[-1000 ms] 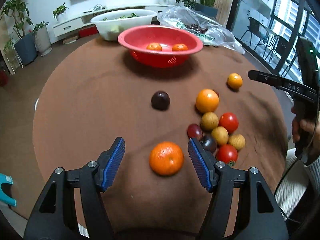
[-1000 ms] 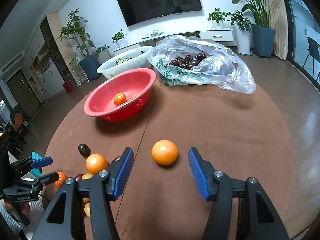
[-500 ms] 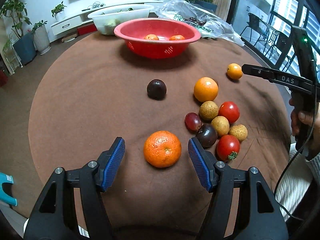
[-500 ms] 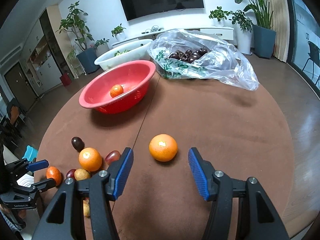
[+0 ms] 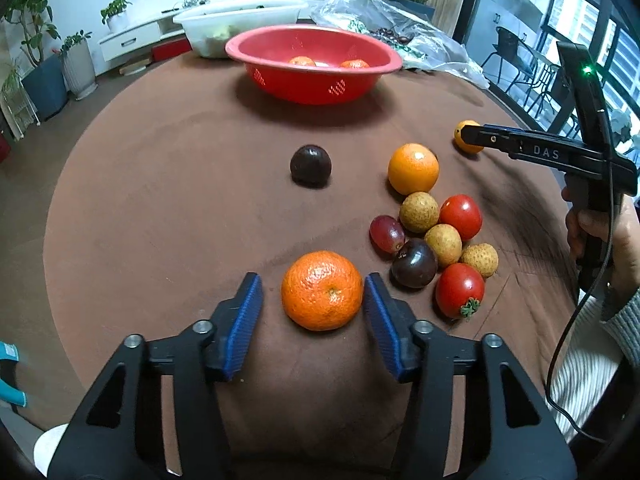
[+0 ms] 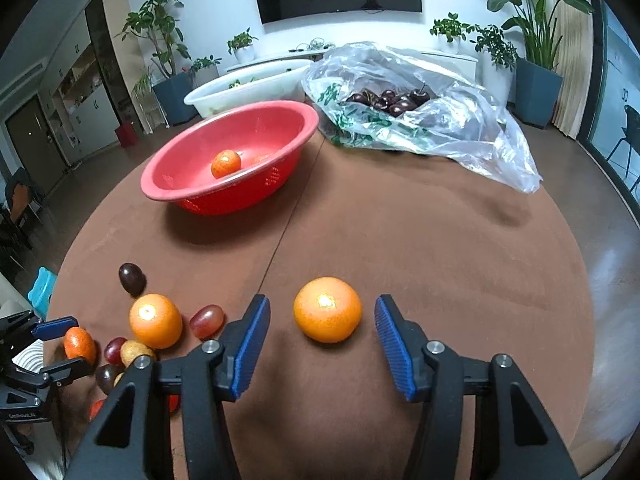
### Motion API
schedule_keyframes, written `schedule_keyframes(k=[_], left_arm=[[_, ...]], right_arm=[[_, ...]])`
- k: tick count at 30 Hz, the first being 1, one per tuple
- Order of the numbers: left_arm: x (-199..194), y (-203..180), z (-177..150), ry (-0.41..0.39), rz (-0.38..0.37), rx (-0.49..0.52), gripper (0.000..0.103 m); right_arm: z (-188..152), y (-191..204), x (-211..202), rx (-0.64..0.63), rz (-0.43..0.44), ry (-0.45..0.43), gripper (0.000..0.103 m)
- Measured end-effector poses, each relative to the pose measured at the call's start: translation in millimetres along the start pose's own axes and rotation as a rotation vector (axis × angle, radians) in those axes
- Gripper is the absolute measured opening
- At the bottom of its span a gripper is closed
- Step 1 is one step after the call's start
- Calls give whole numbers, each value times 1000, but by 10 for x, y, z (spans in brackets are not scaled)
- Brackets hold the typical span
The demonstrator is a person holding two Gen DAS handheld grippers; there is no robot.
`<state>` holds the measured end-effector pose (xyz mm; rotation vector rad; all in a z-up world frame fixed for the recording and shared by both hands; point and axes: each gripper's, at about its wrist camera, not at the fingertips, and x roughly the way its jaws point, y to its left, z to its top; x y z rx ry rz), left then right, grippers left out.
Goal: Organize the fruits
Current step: 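Grasp a large tangerine with the left gripper while the right gripper grasps an orange, then carry both fruits into the red bowl and open both grippers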
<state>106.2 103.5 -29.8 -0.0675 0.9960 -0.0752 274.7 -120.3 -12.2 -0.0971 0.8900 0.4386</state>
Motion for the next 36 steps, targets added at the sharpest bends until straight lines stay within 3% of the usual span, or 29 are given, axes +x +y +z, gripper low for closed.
schedule_keyframes(k=[7,22,36], left_arm=[[10,-20,-5,3,-32,0,37],[-75,65,42,-24,-51,-36,36],[-91,199,399,-65,-72,-60,36]], right_arm=[[-13,-35,43,9,3,22,41],[-23,-141,-51,102,94,-1,41],[2,-192,-114,179,194,-21,41]])
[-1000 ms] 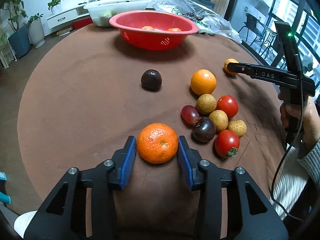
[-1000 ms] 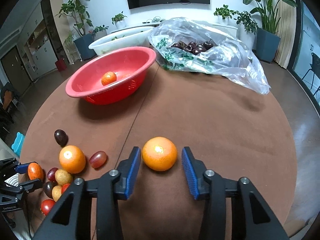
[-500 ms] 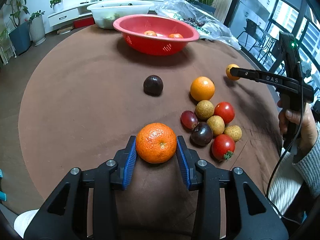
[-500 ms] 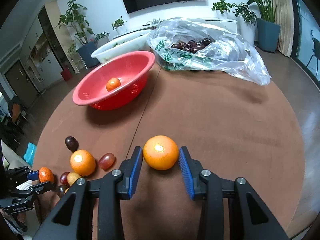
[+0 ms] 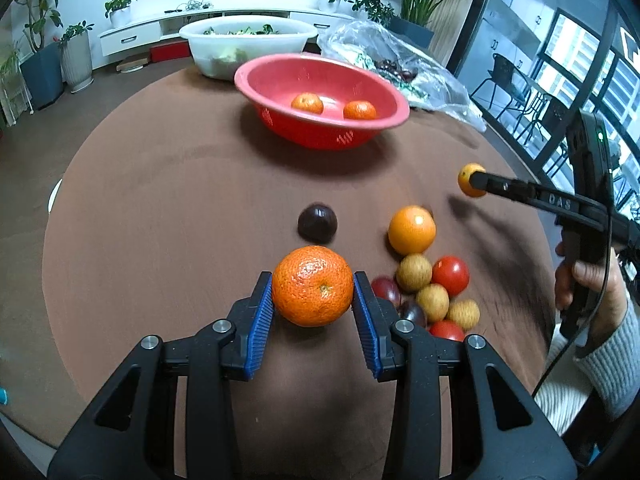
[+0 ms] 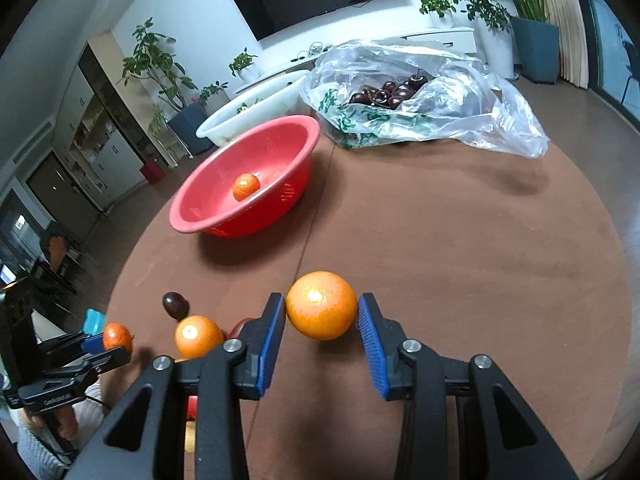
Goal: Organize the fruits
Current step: 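Carry both fruits into the red bowl and open both grippers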
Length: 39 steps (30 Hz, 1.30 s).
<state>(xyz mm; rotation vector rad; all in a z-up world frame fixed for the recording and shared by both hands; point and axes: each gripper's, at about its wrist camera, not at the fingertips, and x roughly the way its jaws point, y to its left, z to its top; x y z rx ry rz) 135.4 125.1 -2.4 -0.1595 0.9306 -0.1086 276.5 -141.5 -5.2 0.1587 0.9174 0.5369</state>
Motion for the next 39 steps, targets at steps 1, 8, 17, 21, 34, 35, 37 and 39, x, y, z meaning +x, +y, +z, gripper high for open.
schedule_keyframes(k=[1,8,17,21,34,35,37,39], left_arm=[[3,2,36,-2,-2,1,36],[32,20,331,-31,-22,-1,36],[76,10,730,-60,-28,12,36],[124,3,907,-70,-28,23,36],[489,-85,1400,-65,-23,63,36],[526,-96,1429,-62,-22,67,36],[588,-115,1474,-57,-18,75,36],[636,-130,1500,-55,-12,87,36]], right_arm=[[4,4,-2,3,3,0,41],[76,72,-31,17,53,-9,41],[300,178,-3,19,92,-32,41],[418,273,62,-2,102,-31,41],[870,559,363,-72,110,-45,41],[917,564,397,-76,108,-44,41],[976,610,458,-88,99,-40,41],[1019,630,527,-100,89,-34,41]])
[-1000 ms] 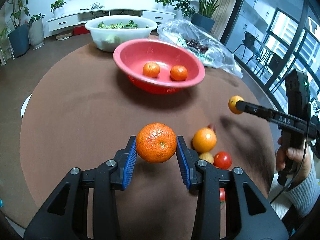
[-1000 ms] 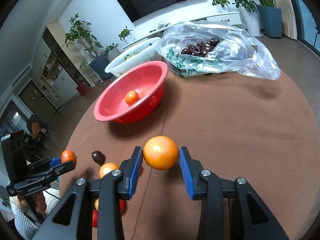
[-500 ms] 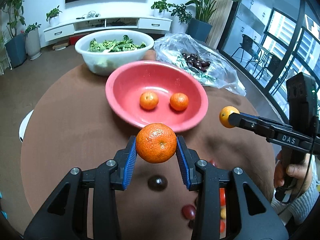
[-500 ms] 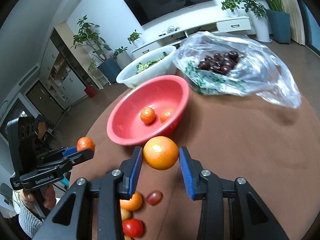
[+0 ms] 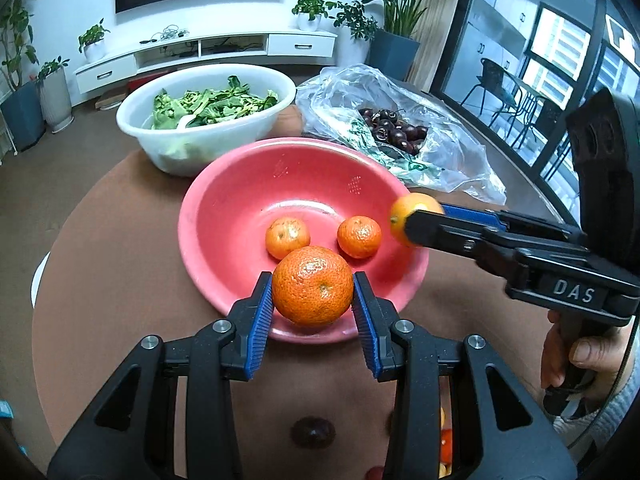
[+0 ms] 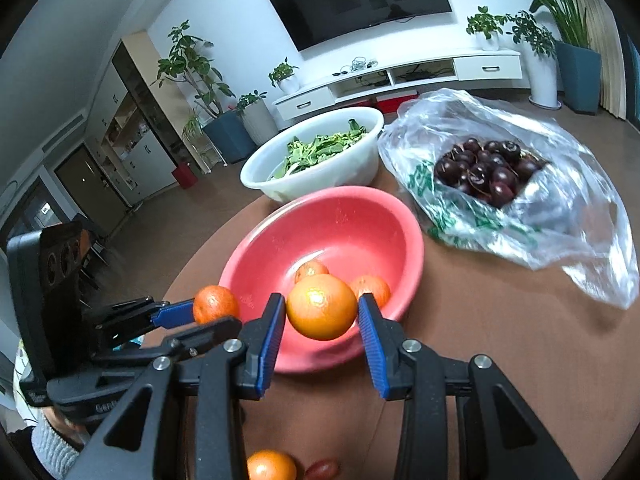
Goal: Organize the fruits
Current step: 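Carry both fruits into the red bowl and open both grippers, then move both grippers back toward the remaining fruit pile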
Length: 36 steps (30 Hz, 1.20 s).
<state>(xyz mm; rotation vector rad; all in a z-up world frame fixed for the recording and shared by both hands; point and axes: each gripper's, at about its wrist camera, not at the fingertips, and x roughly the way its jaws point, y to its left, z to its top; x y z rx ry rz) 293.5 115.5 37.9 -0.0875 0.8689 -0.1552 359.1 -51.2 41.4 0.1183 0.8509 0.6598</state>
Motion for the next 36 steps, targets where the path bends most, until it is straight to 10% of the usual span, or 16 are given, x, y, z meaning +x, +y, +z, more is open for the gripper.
schedule_keyframes(k=[18,24,36], left_arm=[[446,22,57,50,86,71,37],[422,23,65,17,108,77,53],[81,32,-30,-27,104,42,53]], right_arm=[[253,-14,595,-62,-91,68,41],[256,2,473,-64,-86,33,42],[-5,67,-166,-38,-64,-40,43]])
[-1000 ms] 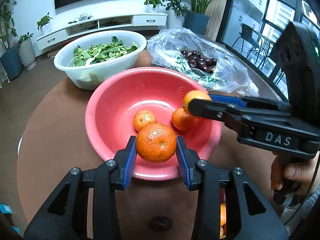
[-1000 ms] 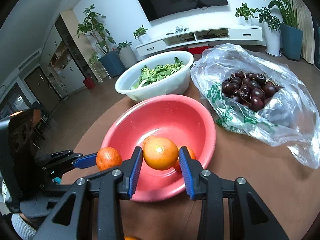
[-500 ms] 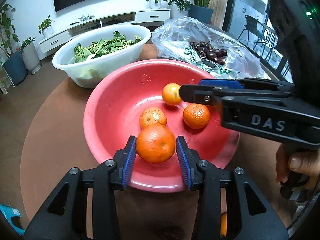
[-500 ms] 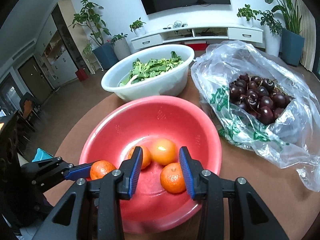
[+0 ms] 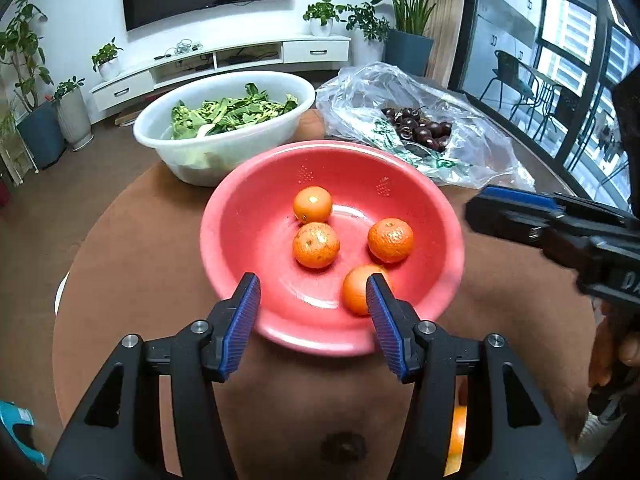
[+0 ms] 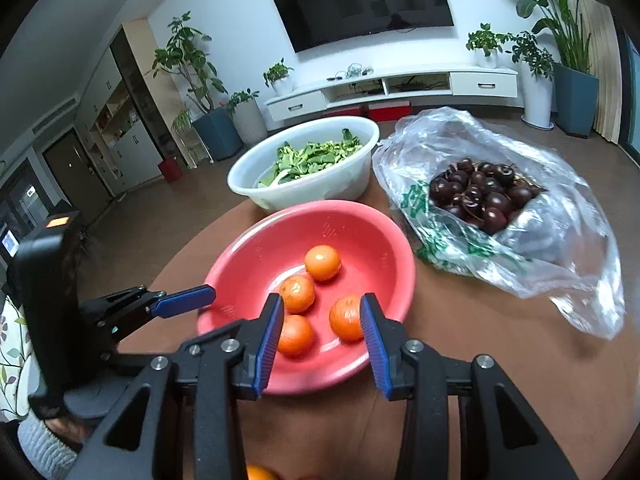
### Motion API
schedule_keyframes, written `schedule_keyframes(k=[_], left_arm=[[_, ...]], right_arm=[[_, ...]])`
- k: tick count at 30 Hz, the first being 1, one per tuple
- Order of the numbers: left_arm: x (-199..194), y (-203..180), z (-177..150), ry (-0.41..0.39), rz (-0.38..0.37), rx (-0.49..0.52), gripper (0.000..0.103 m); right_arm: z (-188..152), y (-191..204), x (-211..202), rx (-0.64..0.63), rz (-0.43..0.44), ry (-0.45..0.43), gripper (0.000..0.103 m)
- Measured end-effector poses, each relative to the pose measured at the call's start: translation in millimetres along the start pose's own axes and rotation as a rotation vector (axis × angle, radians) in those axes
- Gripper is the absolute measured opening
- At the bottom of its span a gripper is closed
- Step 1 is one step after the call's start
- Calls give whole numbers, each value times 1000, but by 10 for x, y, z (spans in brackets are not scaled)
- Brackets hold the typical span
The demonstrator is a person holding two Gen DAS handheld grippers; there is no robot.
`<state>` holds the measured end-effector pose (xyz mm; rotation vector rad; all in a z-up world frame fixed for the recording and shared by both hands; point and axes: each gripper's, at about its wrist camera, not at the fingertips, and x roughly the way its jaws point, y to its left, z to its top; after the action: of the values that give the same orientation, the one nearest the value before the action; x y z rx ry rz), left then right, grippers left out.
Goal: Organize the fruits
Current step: 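Move both grippers back toward the remaining fruit pile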
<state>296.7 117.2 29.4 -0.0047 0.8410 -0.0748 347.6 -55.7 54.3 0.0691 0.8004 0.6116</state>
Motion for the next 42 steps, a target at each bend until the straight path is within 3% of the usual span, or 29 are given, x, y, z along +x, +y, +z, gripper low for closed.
schedule_keyframes(k=[12,24,39,42], left_arm=[[-555,46,-652,11,-24,-68,53],[-785,23,-1182,45,-39,-120,53],[-823,-20,-1250,49,-45,-125,53],[-811,-31,-1256,53,-45,-123,53]], right_arm=[[-550,158,-680,-17,-7,-35,49],[-1441,320,-557,-23,13,127,49],[-1518,350,-327,7,29,176,49],[-1516,321,-301,21,41,180,44]])
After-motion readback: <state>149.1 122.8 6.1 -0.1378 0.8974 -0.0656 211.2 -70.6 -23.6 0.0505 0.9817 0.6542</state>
